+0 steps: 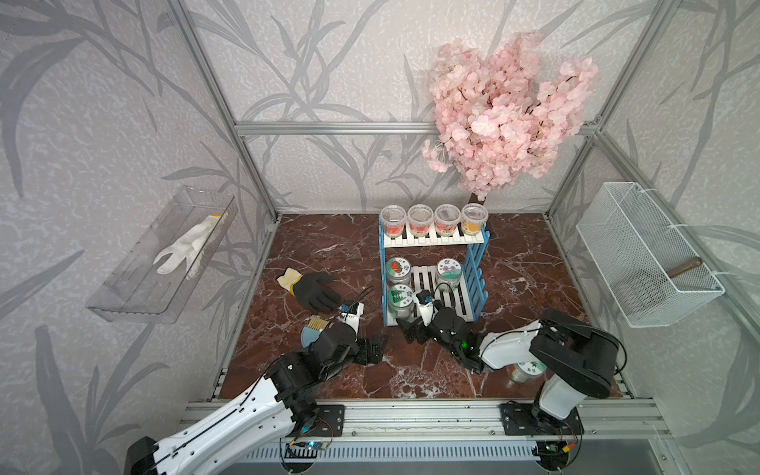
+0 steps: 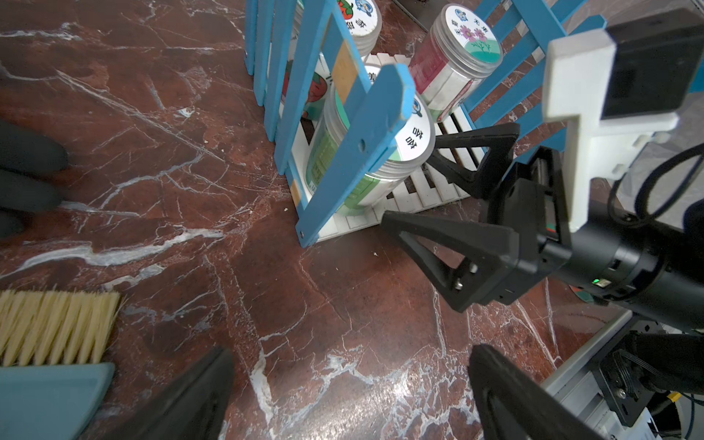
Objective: Place the seed container on the shelf
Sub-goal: Place the seed jar on the shelf, then move the seed jar to the center of the board.
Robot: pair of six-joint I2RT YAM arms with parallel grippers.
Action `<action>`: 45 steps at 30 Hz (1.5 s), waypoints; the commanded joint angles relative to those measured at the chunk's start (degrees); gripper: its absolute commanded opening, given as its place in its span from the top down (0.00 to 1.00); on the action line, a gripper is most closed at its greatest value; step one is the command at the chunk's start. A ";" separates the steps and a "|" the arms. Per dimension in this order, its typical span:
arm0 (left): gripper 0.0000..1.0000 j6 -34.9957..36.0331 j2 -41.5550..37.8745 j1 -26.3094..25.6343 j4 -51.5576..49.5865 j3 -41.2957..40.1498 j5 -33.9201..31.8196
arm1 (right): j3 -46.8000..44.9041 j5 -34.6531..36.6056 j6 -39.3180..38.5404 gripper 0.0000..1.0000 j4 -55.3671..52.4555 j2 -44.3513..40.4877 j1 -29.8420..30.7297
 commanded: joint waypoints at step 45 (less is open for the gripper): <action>0.00 18.50 41.22 -14.94 23.15 27.67 16.92 | 15.38 13.15 47.91 0.01 -116.25 -53.99 -10.54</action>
